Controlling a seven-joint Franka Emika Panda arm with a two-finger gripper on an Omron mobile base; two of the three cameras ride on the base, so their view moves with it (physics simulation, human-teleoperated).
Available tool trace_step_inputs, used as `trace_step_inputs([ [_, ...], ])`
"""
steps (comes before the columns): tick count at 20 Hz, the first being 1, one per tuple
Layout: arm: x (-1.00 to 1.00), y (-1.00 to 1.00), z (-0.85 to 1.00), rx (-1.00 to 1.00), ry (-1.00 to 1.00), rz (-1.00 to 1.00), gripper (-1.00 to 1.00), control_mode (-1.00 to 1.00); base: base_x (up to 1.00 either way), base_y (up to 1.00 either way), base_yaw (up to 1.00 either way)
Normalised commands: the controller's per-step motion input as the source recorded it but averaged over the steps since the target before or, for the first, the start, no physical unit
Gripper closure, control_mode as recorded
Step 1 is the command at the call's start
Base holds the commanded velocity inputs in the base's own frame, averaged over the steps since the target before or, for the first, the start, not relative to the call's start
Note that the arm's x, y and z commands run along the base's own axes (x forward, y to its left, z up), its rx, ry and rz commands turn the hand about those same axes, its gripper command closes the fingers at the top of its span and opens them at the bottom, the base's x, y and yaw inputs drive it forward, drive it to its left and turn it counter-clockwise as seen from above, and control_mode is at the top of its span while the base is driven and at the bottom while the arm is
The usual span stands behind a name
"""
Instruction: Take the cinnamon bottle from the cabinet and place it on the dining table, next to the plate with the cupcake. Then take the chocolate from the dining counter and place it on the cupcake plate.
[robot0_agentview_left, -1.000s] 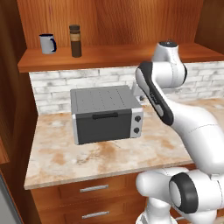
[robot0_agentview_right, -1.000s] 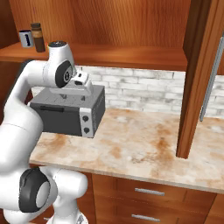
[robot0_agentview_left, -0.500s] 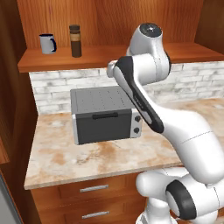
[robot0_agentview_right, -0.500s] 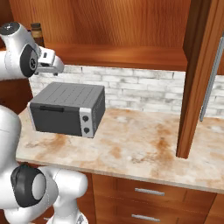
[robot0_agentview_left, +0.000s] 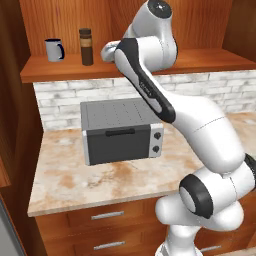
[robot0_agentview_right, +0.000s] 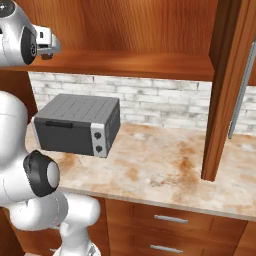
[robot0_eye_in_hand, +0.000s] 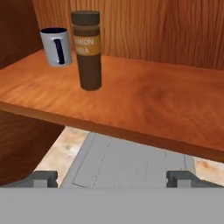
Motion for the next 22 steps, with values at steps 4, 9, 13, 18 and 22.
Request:
trace_step_inputs([
  [4, 0.69, 0.68, -0.01, 0.00, -0.16, 0.23, -1.00, -1.00, 0.00, 0.00, 0.00],
  [9, 0.33, 0.15, 0.00, -0.01, -0.10, 0.02, -1.00, -1.00, 0.00, 0.00, 0.00],
  [13, 0.16, 0.06, -0.06, 0.00, 0.01, 0.00, -1.00, -1.00, 0.00, 0.00, 0.00],
  [18, 0.58, 0.38, -0.07, 0.00, -0.03, 0.00, -1.00, -1.00, 0.00, 0.00, 0.00],
  [22, 0.49, 0.37, 0.00, 0.00, 0.00, -0.01, -1.00, -1.00, 0.00, 0.00, 0.00],
])
